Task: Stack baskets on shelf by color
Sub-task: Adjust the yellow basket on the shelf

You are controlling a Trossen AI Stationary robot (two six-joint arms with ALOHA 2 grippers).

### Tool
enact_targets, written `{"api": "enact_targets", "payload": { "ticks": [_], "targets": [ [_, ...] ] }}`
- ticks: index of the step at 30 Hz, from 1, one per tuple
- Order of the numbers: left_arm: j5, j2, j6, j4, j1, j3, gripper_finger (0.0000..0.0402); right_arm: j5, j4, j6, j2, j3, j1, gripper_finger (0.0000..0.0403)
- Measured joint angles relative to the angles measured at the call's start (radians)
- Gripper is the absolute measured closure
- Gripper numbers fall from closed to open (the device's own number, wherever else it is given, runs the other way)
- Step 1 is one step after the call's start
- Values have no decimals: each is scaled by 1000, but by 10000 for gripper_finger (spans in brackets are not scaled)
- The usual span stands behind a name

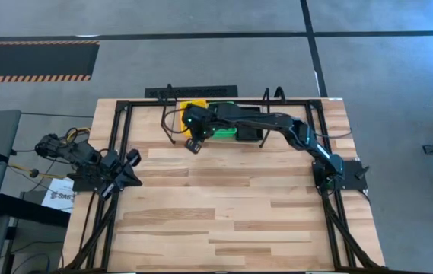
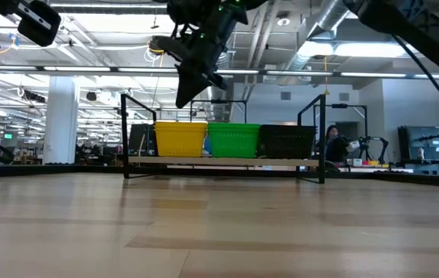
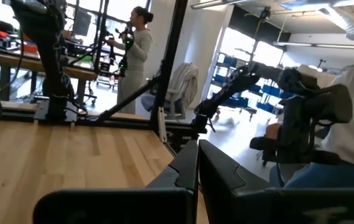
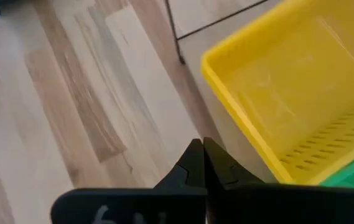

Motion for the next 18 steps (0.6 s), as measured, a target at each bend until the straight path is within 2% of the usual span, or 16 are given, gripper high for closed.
{"api": "enact_targets", "payload": {
  "ticks": [7,12,18],
  "targets": [
    [3,0,-12,-10,0,0,401,38,-18,-20,-7,1,17,403],
    [3,0,-12,-10,0,0,401,232,-29,-100,-14,1,13,403],
    [1,0,-12,-10,0,0,401,262,-81,-124,-1,0,-3,403]
  ]
}}
